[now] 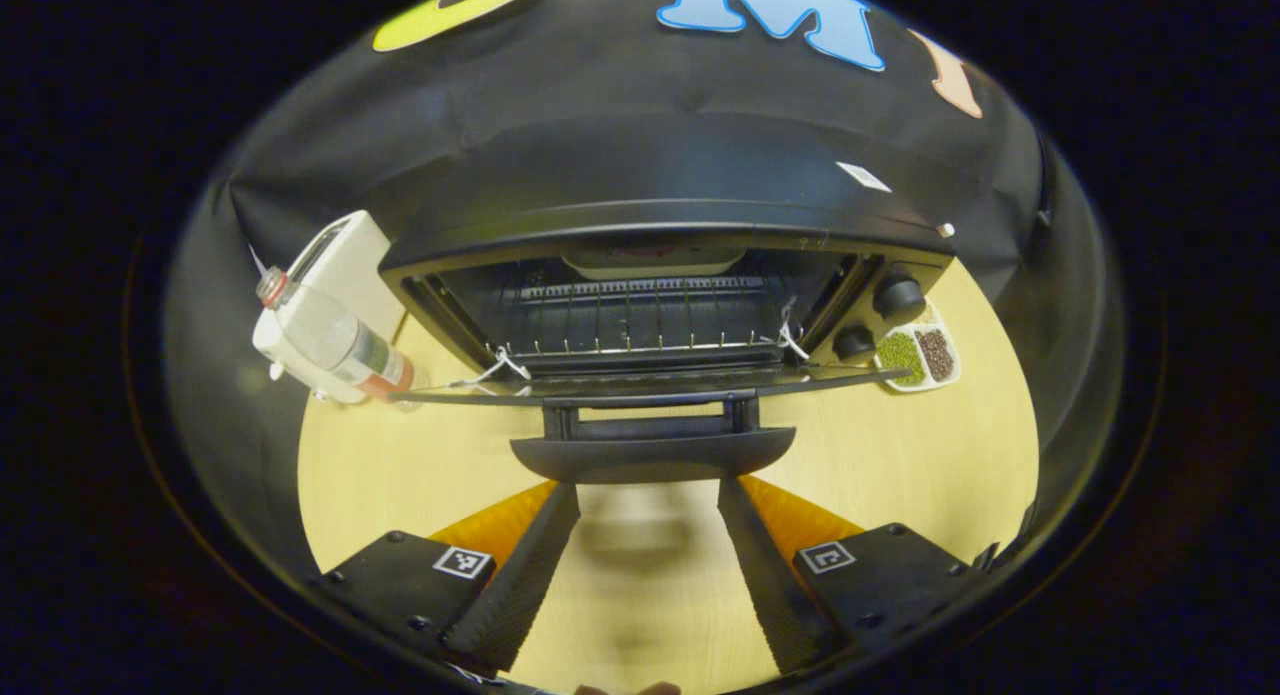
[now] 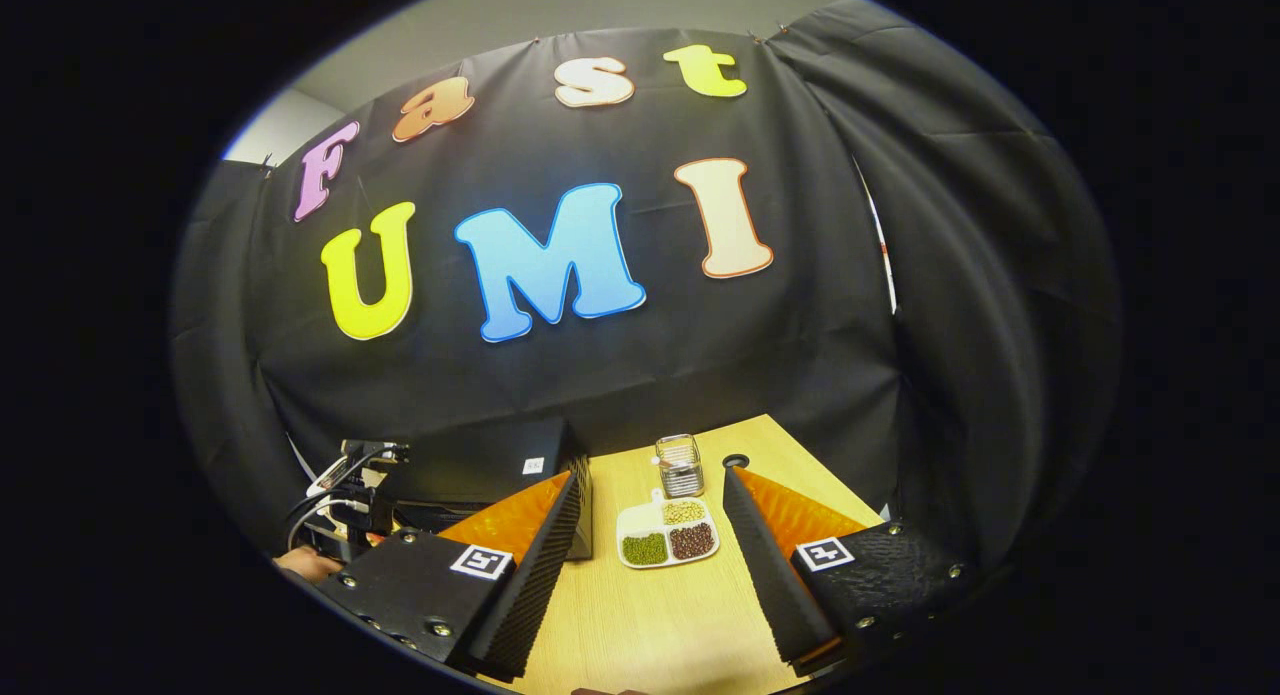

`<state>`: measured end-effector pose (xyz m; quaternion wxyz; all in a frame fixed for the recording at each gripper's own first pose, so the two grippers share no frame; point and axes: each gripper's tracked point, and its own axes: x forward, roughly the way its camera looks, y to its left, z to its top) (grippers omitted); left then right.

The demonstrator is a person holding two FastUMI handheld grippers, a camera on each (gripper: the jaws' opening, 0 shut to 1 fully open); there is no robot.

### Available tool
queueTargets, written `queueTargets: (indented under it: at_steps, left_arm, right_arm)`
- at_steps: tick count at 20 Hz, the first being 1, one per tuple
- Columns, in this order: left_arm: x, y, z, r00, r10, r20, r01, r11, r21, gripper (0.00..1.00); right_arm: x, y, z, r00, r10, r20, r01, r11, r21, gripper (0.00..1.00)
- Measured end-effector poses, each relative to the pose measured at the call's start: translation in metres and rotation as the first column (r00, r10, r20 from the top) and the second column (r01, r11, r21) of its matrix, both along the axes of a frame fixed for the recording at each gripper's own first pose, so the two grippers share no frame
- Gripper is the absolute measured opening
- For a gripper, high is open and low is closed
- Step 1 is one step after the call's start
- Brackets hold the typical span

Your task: Open the electric oven with the left hand, put the food in, and close the electric oven.

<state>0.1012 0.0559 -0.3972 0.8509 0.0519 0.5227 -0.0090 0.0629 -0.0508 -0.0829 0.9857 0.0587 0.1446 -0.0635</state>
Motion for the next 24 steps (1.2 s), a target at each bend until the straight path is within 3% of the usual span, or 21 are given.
queueTargets:
  at_steps: [1,2,5,8,12,14,17,20,21,22,24]
  left_arm:
    - [0.001,0.002,0.005,1.0,-0.006,0.025,0.006,1.0,0.013,0.93]
    - [0.002,0.002,0.01,0.999,-0.011,0.041,0.01,1.0,0.02,0.99]
    - [-0.002,0.004,0.025,0.997,-0.015,0.078,0.012,0.999,0.029,0.95]
    - [-0.004,0.0,0.043,0.991,-0.011,0.135,0.008,1.0,0.02,0.99]
    - [-0.008,-0.003,0.101,0.958,0.008,0.286,0.003,0.999,-0.038,0.96]
    - [-0.006,0.001,0.152,0.897,0.036,0.44,-0.021,0.999,-0.038,0.99]
    - [-0.014,0.002,0.24,0.747,0.05,0.662,-0.02,0.998,-0.053,0.95]
    - [-0.039,0.005,0.32,0.599,0.032,0.8,-0.009,0.999,-0.033,0.98]
    - [-0.05,0.002,0.342,0.563,0.026,0.826,-0.003,1.0,-0.03,0.99]
    - [-0.06,0.001,0.354,0.542,0.03,0.84,-0.01,1.0,-0.029,0.95]
    - [-0.074,-0.004,0.373,0.507,0.034,0.861,-0.002,0.999,-0.038,0.97]
  right_arm:
    - [0.0,0.001,0.001,1.0,0.006,0.0,-0.006,1.0,-0.002,0.88]
    - [0.0,0.001,0.001,1.0,0.013,0.0,-0.013,1.0,-0.005,0.88]
    - [-0.001,0.005,0.002,1.0,0.032,-0.001,-0.032,0.999,-0.003,0.88]
    - [-0.002,0.012,0.004,0.999,0.053,0.005,-0.053,0.999,-0.003,0.88]
    - [-0.004,0.026,0.014,0.996,0.083,0.027,-0.082,0.996,-0.029,0.88]
    - [-0.005,0.036,0.025,0.994,0.101,0.05,-0.099,0.994,-0.039,0.88]
    - [-0.006,0.053,0.044,0.987,0.131,0.094,-0.126,0.99,-0.061,0.88]
    - [-0.009,0.071,0.067,0.975,0.161,0.153,-0.15,0.986,-0.078,0.93]
    - [-0.011,0.077,0.075,0.971,0.167,0.17,-0.154,0.984,-0.091,0.93]
    - [-0.012,0.083,0.082,0.966,0.176,0.189,-0.159,0.982,-0.101,0.93]
    - [-0.017,0.095,0.097,0.956,0.194,0.222,-0.173,0.979,-0.11,0.93]
